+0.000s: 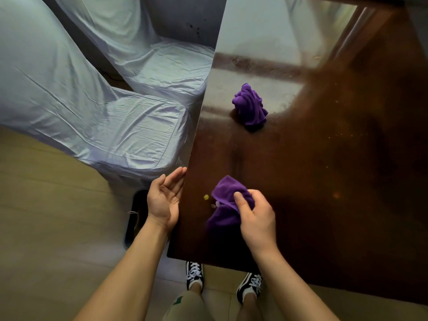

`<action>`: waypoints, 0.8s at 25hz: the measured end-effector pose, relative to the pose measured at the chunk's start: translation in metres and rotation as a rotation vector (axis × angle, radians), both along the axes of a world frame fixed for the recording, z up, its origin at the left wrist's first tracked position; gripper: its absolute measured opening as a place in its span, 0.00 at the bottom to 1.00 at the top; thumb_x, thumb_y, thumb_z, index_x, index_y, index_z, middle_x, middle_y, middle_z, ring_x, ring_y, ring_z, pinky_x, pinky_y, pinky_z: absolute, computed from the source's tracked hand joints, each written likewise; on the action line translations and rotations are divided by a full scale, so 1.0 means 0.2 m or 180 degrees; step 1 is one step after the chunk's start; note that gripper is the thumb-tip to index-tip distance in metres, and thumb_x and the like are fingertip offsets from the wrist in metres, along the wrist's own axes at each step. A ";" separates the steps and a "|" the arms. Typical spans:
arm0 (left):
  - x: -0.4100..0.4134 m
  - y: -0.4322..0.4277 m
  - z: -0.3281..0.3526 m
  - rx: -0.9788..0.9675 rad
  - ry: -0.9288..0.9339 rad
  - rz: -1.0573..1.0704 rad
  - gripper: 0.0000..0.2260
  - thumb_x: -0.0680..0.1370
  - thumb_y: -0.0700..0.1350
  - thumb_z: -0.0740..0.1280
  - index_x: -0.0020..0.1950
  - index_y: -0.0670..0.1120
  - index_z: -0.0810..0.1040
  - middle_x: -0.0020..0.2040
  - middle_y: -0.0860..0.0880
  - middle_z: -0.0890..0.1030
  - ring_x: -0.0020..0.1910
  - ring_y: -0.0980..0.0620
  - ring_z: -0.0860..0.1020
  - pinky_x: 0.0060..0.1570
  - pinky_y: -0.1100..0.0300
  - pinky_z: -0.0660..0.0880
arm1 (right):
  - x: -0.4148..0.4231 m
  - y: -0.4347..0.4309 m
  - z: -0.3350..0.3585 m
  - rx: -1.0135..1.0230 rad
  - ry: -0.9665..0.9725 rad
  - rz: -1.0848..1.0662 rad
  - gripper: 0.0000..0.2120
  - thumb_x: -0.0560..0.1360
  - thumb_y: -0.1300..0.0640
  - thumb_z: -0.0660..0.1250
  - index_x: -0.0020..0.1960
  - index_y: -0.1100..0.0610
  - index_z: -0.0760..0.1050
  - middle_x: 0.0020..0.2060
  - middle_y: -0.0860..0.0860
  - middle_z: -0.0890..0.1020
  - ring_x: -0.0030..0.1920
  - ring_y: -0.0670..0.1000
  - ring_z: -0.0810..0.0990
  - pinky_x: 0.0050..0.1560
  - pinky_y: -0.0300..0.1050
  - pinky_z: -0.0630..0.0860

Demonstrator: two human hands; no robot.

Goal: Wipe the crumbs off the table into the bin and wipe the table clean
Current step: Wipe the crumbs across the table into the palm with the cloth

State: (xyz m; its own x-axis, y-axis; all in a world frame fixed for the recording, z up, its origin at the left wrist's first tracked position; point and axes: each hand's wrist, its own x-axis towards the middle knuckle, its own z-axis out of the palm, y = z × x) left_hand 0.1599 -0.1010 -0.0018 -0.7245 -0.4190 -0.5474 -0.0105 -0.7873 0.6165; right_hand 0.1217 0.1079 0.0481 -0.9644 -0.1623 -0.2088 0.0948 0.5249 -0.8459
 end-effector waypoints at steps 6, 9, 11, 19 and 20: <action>0.02 -0.02 -0.03 0.0266 0.0149 0.0044 0.22 0.80 0.51 0.54 0.63 0.38 0.77 0.60 0.40 0.81 0.62 0.46 0.79 0.61 0.55 0.73 | -0.13 0.33 0.03 0.0240 0.0198 -0.0707 0.09 0.77 0.44 0.65 0.47 0.50 0.78 0.38 0.45 0.83 0.40 0.46 0.81 0.41 0.48 0.76; 0.03 -0.03 -0.05 0.0355 0.0178 0.0078 0.22 0.80 0.51 0.54 0.62 0.38 0.78 0.60 0.40 0.81 0.62 0.46 0.78 0.61 0.55 0.73 | -0.09 0.40 0.01 0.0728 0.0162 -0.0627 0.08 0.78 0.47 0.66 0.48 0.51 0.78 0.40 0.48 0.82 0.42 0.54 0.81 0.42 0.49 0.75; 0.03 -0.03 -0.06 0.0463 0.0213 0.0127 0.22 0.80 0.51 0.54 0.63 0.37 0.77 0.61 0.38 0.80 0.63 0.45 0.78 0.64 0.53 0.71 | -0.01 0.32 -0.02 0.0965 0.0307 -0.0441 0.08 0.77 0.51 0.68 0.48 0.56 0.78 0.42 0.52 0.81 0.43 0.56 0.80 0.43 0.48 0.73; 0.05 -0.06 -0.09 0.1118 0.0401 0.0735 0.20 0.79 0.47 0.57 0.63 0.35 0.76 0.62 0.34 0.79 0.61 0.38 0.78 0.59 0.46 0.77 | 0.08 -0.09 0.00 -0.0192 0.0023 0.0298 0.06 0.77 0.47 0.67 0.47 0.48 0.79 0.39 0.43 0.84 0.41 0.43 0.82 0.40 0.37 0.76; 0.05 -0.06 -0.09 0.1134 0.0410 0.0756 0.20 0.79 0.46 0.57 0.63 0.35 0.76 0.61 0.34 0.79 0.61 0.38 0.79 0.58 0.46 0.77 | 0.06 -0.06 0.00 -0.0207 0.0083 0.0209 0.06 0.76 0.46 0.67 0.48 0.48 0.79 0.40 0.42 0.84 0.40 0.42 0.82 0.39 0.36 0.76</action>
